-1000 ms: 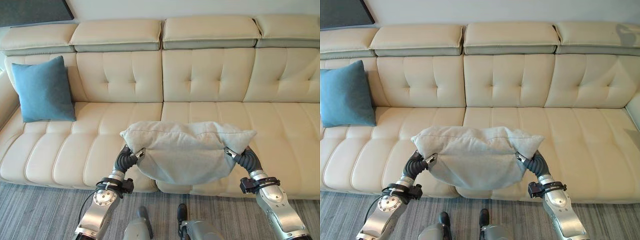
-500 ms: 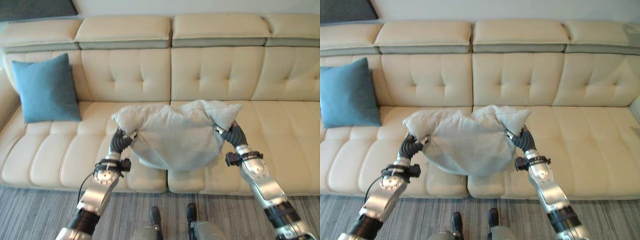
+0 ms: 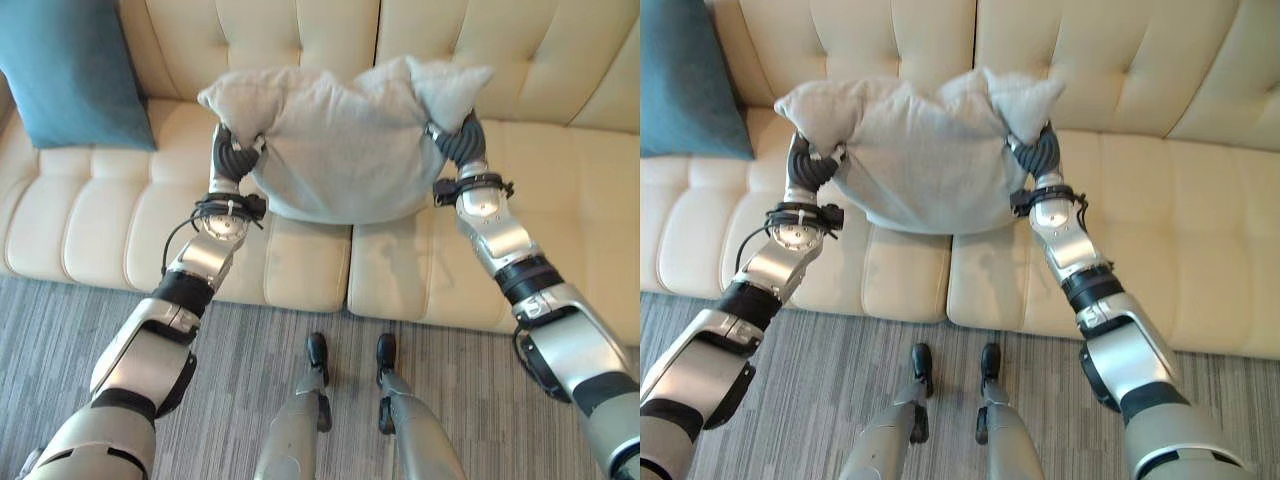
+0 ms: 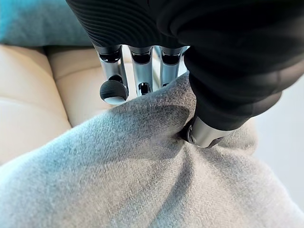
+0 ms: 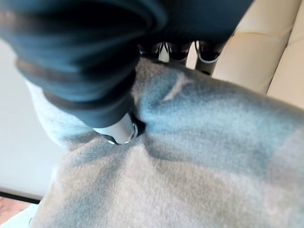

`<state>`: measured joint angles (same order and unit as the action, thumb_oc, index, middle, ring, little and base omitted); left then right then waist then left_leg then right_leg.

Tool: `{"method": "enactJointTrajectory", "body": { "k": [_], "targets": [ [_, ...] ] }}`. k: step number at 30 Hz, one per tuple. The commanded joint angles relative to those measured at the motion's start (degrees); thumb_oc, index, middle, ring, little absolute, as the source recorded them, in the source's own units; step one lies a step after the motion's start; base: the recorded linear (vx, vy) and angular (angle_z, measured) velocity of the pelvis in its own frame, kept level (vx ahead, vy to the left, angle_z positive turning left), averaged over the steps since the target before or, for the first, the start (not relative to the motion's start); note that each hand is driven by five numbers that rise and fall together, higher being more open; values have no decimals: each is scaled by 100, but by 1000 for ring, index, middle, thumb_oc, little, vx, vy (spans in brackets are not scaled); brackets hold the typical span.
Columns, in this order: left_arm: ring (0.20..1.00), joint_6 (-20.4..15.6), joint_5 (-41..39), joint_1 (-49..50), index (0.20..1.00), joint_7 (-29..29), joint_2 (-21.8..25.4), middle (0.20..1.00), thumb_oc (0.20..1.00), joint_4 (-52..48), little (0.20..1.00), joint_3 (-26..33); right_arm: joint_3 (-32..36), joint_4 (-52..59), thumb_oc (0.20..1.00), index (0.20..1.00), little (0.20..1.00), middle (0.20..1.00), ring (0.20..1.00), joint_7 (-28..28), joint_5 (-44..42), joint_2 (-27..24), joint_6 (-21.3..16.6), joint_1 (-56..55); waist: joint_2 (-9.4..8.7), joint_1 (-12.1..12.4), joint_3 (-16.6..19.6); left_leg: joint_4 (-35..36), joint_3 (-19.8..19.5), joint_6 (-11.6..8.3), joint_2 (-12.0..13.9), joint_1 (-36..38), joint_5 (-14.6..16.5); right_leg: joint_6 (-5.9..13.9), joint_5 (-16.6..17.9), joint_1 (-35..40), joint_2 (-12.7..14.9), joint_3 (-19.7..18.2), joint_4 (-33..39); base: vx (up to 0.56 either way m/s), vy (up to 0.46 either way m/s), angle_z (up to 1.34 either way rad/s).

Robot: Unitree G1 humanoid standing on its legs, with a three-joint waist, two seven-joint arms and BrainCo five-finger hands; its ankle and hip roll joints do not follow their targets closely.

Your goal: Pick up all the scattered cushions and arrange them neatly on the sofa.

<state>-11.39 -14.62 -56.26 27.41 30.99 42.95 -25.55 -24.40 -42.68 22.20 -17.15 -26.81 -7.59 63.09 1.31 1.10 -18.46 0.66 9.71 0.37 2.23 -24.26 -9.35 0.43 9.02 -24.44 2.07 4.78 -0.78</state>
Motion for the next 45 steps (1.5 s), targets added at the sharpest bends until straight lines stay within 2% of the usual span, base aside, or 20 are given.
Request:
{"method": "enactJointTrajectory", "body": {
  "k": [1,2,3,4,8,14,15,19,20,23,24,25,26,27,28,30,31,35,39,45],
  "targets": [
    [250,-492,112,-1158,250,106,267,250,250,162,250,-178,-171,111,200,200,200,200,200,124,-185,-84,-700,1047,-198,72,179,-412,-327,-448,75,31,757,751,-363,17,456,-358,-103,0,0,0],
    [442,-499,107,-1173,442,103,268,442,442,175,442,-184,-171,101,357,357,357,357,357,121,-188,-86,-704,1058,-200,73,182,-411,-327,-447,75,20,754,751,-362,4,457,-358,-106,0,0,0],
    [1000,-485,111,-1374,1000,132,364,1000,1000,314,1000,-225,-253,1,567,567,567,567,567,175,-208,-164,-685,1235,-197,62,209,-285,-358,-455,77,-61,688,772,-327,-124,449,-356,-74,47,-32,1],
    [1000,-472,114,-1500,1000,135,453,1000,1000,377,1000,-256,-211,-36,1000,1000,1000,1000,1000,200,-246,-218,-696,1305,-194,57,231,-212,-375,-463,84,-112,645,783,-312,-209,443,-350,-58,88,-47,1],
    [1000,-505,38,-1714,1000,184,814,1000,1000,298,1000,-200,-174,-165,1000,1000,1000,1000,1000,386,-273,-662,-640,1529,-185,61,314,87,-478,-494,87,-174,478,797,-301,-333,428,-322,12,59,-25,5],
    [1000,-546,-379,-1662,1000,29,1290,1000,1000,412,1000,-49,-259,-295,1000,1000,1000,1000,1000,358,-511,-1251,-560,1619,-187,83,346,347,-546,-540,62,-44,337,803,-320,-239,399,-265,65,37,-18,6],
    [1000,-569,-349,-1423,1000,-85,1664,1000,1000,293,1000,62,-168,-168,1000,1000,1000,1000,1000,261,-617,-1596,-553,1415,-184,74,388,375,-546,-550,52,34,352,803,-323,-172,387,-256,97,30,3,6],
    [1000,-623,-415,-733,1000,-166,2011,1000,1000,-99,1000,512,296,378,1000,1000,1000,1000,1000,210,-675,-1882,-639,773,-190,48,428,391,-521,-549,56,184,356,791,-327,-24,395,-259,128,36,18,5],
    [1000,-672,-529,-191,1000,-230,2038,1000,1000,-370,1000,940,669,723,1000,1000,1000,1000,1000,155,-630,-2001,-706,254,-194,40,431,391,-503,-547,53,269,384,783,-347,70,401,-251,134,0,0,0],
    [1000,-749,-618,1169,1000,-473,1804,1000,1000,-1231,1000,1743,1437,1684,1000,1000,1000,1000,1000,-88,-360,-1978,-683,-1149,-184,-8,479,408,-453,-541,56,498,462,766,-392,311,419,-231,164,41,22,-3],
    [1000,-730,-603,1278,1000,-478,1794,1000,1000,-1306,1000,1784,1476,1769,1000,1000,1000,1000,1000,-90,-337,-1963,-657,-1260,-182,-11,505,412,-453,-541,56,525,467,767,-394,341,419,-228,173,62,19,1],
    [1000,-747,-606,2236,1000,-723,1460,1000,1000,-1995,1000,2202,1977,2399,1000,1000,1000,1000,1000,-355,-105,-1800,-661,-2334,-190,-43,550,415,-424,-530,52,671,522,759,-420,502,434,-197,195,70,18,4],
    [1000,-712,-569,2740,1000,-905,1292,1000,1000,-2290,1000,2353,2229,2687,1000,1000,1000,1000,1000,-531,-18,-1680,-618,-2922,-186,-68,600,418,-415,-520,44,767,559,758,-437,608,443,-172,207,71,18,6],
    [1000,-692,-560,2821,1000,-913,1283,1000,1000,-2350,1000,2366,2267,2760,1000,1000,1000,1000,1000,-541,-4,-1665,-595,-3024,-187,-66,625,422,-420,-519,43,791,564,759,-441,636,444,-166,216,101,25,13],
    [1000,-578,-585,3709,1000,-1330,773,1000,1000,-2649,1000,2509,2653,3159,1000,1000,1000,1000,1000,-919,92,-1322,-591,-4024,-205,-123,692,417,-400,-492,27,1032,682,765,-498,887,447,-108,227,67,20,14],
    [1000,-525,-549,4097,1000,-1509,622,1000,1000,-2759,1000,2628,2820,3223,1000,1000,1000,1000,1000,-1100,108,-1157,-546,-4438,-208,-140,743,425,-389,-471,11,1098,687,767,-489,956,450,-96,235,77,37,8],
    [1000,-342,-543,5070,1000,-1846,207,1000,1000,-2905,1000,2852,3056,3428,1000,1000,1000,1000,1000,-1483,247,-787,-464,-5415,-243,-180,851,410,-364,-428,-5,1348,789,775,-525,1216,478,-68,244,100,59,0],
    [1000,-27,-403,6305,1000,-2348,-452,1000,1000,-2402,1000,3037,3118,3093,1000,1000,1000,1000,1000,-2053,568,-223,-284,-6648,-328,-269,1007,285,-286,-346,-15,1774,990,811,-556,1592,512,-97,227,34,61,-5],
    [1000,211,-14,6952,1000,-2638,-759,1000,1000,-1784,1000,2948,2929,2379,1000,1000,1000,1000,1000,-2314,832,258,-140,-7268,-404,-340,1147,104,-181,-261,-50,2006,1149,860,-479,1734,550,-236,170,-60,100,-18],
    [1000,264,415,7177,1000,-2619,-813,1000,1000,-1281,1000,2730,2381,1781,1000,1000,1000,1000,1000,-2215,1278,467,-22,-7204,-532,-381,1004,206,199,-139,-159,2123,1137,1257,264,1418,668,-465,82,-230,109,-41]
  ]
}}
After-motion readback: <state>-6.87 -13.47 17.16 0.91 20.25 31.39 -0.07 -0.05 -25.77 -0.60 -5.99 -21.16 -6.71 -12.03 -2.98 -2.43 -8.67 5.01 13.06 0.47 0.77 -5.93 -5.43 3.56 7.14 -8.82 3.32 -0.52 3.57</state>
